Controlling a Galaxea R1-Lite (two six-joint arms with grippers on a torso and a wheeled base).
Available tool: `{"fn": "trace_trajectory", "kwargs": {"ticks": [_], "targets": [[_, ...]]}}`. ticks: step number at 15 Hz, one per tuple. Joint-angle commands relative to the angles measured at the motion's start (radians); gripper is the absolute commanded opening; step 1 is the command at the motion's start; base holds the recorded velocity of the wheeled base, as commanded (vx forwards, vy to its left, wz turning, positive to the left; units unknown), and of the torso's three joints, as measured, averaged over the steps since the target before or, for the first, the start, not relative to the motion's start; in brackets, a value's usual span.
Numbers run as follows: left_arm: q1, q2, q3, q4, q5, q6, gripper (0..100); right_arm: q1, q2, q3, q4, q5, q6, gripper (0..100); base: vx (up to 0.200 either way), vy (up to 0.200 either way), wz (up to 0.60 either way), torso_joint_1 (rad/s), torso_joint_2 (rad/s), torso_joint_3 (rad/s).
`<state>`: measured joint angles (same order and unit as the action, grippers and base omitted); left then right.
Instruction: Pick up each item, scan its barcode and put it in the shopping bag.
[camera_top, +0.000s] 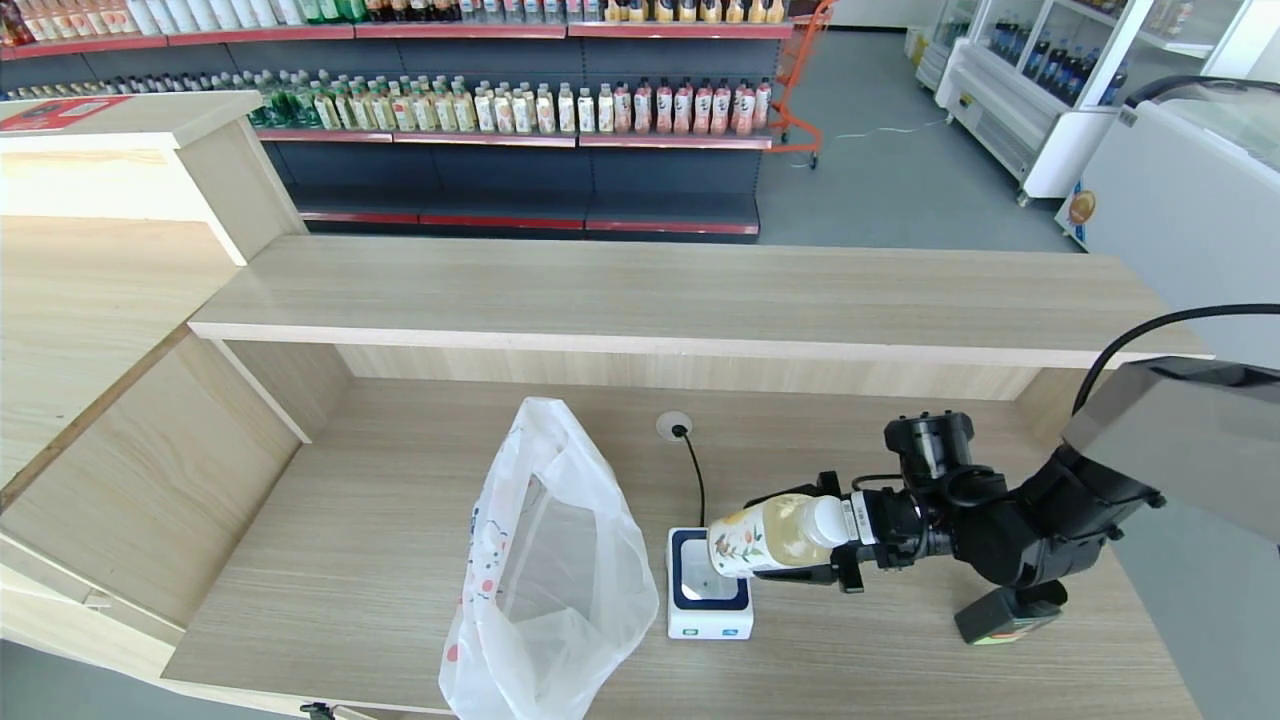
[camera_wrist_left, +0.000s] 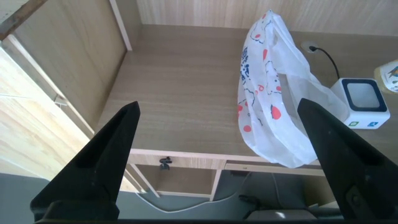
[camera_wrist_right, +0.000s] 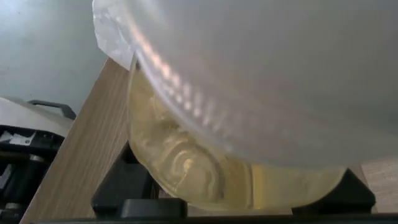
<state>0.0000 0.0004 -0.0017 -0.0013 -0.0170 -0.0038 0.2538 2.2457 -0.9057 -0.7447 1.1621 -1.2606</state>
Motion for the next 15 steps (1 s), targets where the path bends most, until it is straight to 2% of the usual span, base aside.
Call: {"fn": "trace_trajectory", "kwargs": {"ticks": [1,3,7,15], "targets": [[0.0,0.0,0.0,0.0,0.0,-0.001,100,0.015,0.06,-0.045,0.001,0.018,-0.011,0,0.0,0.0,0.0,0.0,0.0,0.0],[0.0,0.0,0.0,0.0,0.0,-0.001,100,0.021,0.109,-0.105,0.001,0.044,-0.074,0,0.0,0.0,0.0,0.0,0.0,0.0],[0.0,0.0,0.0,0.0,0.0,-0.001,100,0.031,0.163,-0.167,0.008,0.077,-0.102,0,0.0,0.0,0.0,0.0,0.0,0.0],[0.0,0.0,0.0,0.0,0.0,-0.001,100,0.022,0.199,-0.188,0.008,0.076,-0.115,0,0.0,0.0,0.0,0.0,0.0,0.0]]}}
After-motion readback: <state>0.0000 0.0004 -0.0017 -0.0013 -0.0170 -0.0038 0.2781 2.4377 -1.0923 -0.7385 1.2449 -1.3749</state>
